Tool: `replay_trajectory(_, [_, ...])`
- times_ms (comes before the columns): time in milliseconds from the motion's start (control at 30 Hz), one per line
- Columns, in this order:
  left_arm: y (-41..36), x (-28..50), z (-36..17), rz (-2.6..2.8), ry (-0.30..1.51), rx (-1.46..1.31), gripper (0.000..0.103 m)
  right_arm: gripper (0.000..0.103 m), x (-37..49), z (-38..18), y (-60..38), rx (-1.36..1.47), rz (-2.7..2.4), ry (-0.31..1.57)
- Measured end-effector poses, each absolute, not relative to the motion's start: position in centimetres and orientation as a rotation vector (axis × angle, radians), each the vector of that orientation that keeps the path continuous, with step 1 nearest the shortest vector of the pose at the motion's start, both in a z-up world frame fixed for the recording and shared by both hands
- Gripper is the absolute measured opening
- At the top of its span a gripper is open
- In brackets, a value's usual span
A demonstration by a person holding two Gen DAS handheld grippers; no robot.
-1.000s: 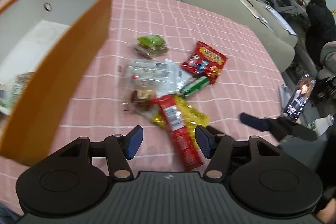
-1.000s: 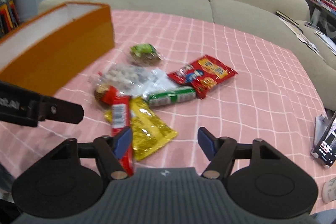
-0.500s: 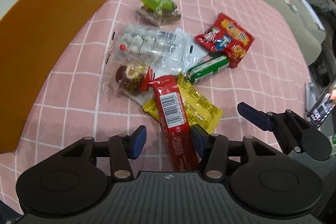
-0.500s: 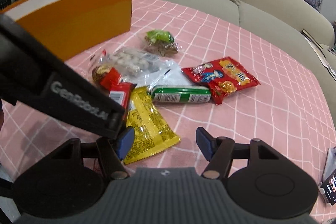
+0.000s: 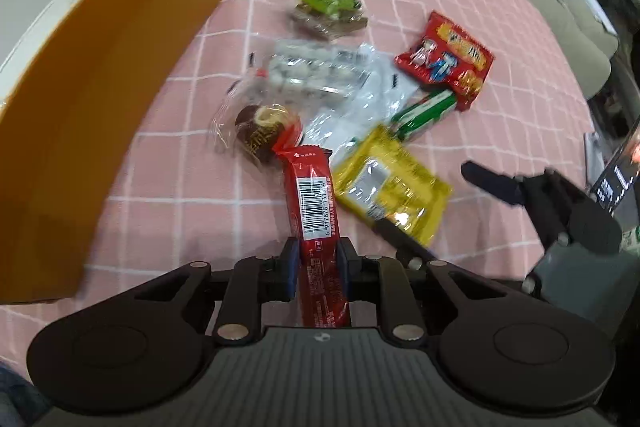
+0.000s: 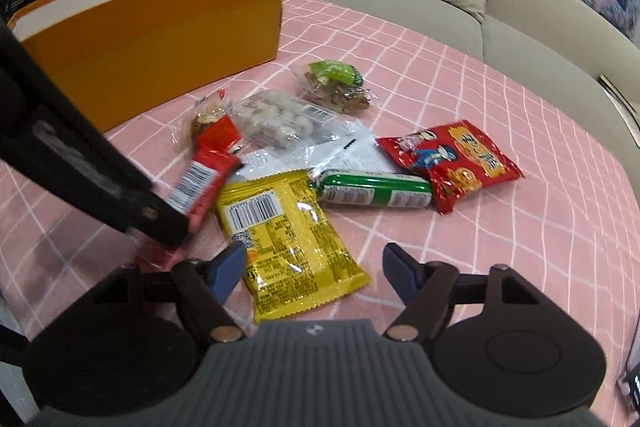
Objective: Organize snacks
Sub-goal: 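Grasp the red chocolate bar with left tool while right grasps yellow packet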
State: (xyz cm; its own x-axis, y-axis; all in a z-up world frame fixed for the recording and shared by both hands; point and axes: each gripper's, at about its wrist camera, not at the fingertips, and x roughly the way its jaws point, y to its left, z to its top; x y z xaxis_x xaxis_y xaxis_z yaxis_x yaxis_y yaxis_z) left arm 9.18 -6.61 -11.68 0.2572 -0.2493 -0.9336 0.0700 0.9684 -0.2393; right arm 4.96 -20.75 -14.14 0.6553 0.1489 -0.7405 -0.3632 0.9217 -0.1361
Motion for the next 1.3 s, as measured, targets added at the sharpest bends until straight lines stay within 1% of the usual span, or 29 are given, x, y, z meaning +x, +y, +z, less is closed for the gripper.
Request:
replay_trajectory(267, [-5.7, 8.9, -12.7, -0.215, 1.331, -0.123, 0.022, 0.075, 5.9, -15.0, -20.1, -0.283, 0.323, 0.817])
replay_trajectory(300, [-5.8, 8.9, -12.7, -0.216, 1.327, -0.116, 0.023, 0.075, 5.9, -15.1, -20.0, -0.281, 0.327, 0.819])
replay_trajectory(400, [-6.0, 8.7, -13.1, -0.21, 1.319, -0.106, 0.03, 0.075, 6.2, -15.2, -20.1, -0.257, 0.337, 0.824])
replay_trajectory(467, [-6.2, 8.4, -13.4, -0.211, 1.317, -0.088, 0.031, 0.075, 6.3, -15.3, -20.2, -0.243, 0.338, 0.826])
replay_trajectory(633, [-6.2, 8.0, -13.4, -0.185, 1.29, -0.095, 0.031, 0.073, 6.5, -15.4, -20.5, -0.207, 0.338, 0.842])
replay_trajectory(833, [-6.1, 7.4, -13.3, -0.152, 1.276, -0.112, 0.03, 0.064, 6.6, -15.2, -20.3, -0.189, 0.318, 0.864])
replay_trajectory(900, [-6.2, 7.1, -13.3, -0.146, 1.262, -0.095, 0.031, 0.063, 6.5, -15.2, -20.2, -0.194, 0.313, 0.867])
replay_trajectory(1167, [-7.0, 6.0, -13.3, -0.134, 1.218, -0.021, 0.034, 0.063, 6.6, -15.2, -20.2, -0.175, 0.298, 0.887])
replay_trajectory(1300, [-7.1, 5.7, -13.3, -0.126, 1.207, -0.009, 0.034, 0.063, 6.5, -15.2, -20.2, -0.171, 0.292, 0.888])
